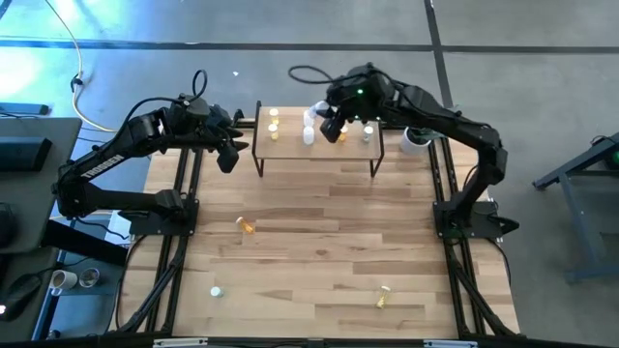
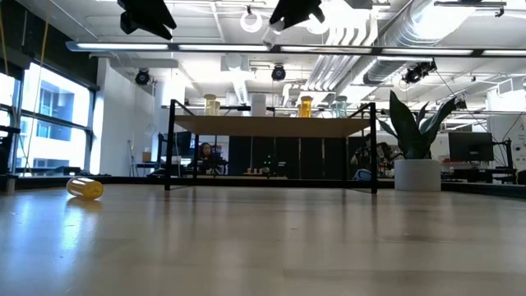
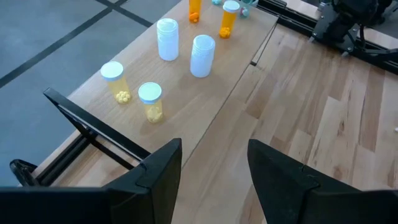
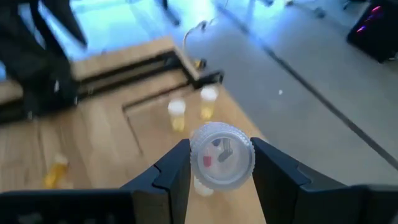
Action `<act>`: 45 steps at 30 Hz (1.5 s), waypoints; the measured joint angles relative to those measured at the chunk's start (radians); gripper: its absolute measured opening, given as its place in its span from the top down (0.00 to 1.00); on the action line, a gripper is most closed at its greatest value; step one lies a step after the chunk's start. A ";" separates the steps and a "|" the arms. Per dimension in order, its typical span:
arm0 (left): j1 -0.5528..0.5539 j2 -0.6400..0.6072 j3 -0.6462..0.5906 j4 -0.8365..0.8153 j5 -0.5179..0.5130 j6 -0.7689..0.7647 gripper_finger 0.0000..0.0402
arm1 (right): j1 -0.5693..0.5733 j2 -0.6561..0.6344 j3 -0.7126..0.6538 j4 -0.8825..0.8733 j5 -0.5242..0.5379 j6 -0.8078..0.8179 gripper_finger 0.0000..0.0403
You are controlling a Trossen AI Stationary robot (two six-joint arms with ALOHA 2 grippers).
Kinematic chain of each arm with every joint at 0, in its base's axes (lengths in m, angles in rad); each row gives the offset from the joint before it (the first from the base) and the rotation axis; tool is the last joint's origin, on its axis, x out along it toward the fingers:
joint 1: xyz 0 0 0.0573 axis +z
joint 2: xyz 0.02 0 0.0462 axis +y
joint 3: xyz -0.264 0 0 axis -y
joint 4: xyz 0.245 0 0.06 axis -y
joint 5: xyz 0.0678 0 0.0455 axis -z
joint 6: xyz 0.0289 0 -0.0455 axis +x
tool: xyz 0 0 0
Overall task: Pick and place medicine bottles onto shelf by color
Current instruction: Put the white medicine bottle on the shelf aligned with the other white medicine bottles
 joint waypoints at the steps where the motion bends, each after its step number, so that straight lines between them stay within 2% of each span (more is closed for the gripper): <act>1: 0.000 0.000 0.000 0.000 0.000 0.000 0.56 | 0.000 0.011 0.004 -0.017 -0.016 -0.014 0.67; 6: 0.000 0.000 0.000 0.000 0.000 0.002 0.56 | 0.007 0.064 0.006 -0.078 -0.093 -0.063 0.67; 15: 0.000 0.000 0.000 0.000 0.000 -0.025 0.56 | 0.046 0.165 0.006 -0.140 -0.145 -0.173 0.67; 24: 0.000 0.000 0.000 0.000 0.000 -0.026 0.56 | 0.054 0.235 0.005 -0.147 -0.142 -0.237 0.67; 45: 0.000 0.000 0.000 0.000 -0.003 -0.024 0.56 | -0.002 0.286 0.004 -0.133 -0.098 -0.286 0.67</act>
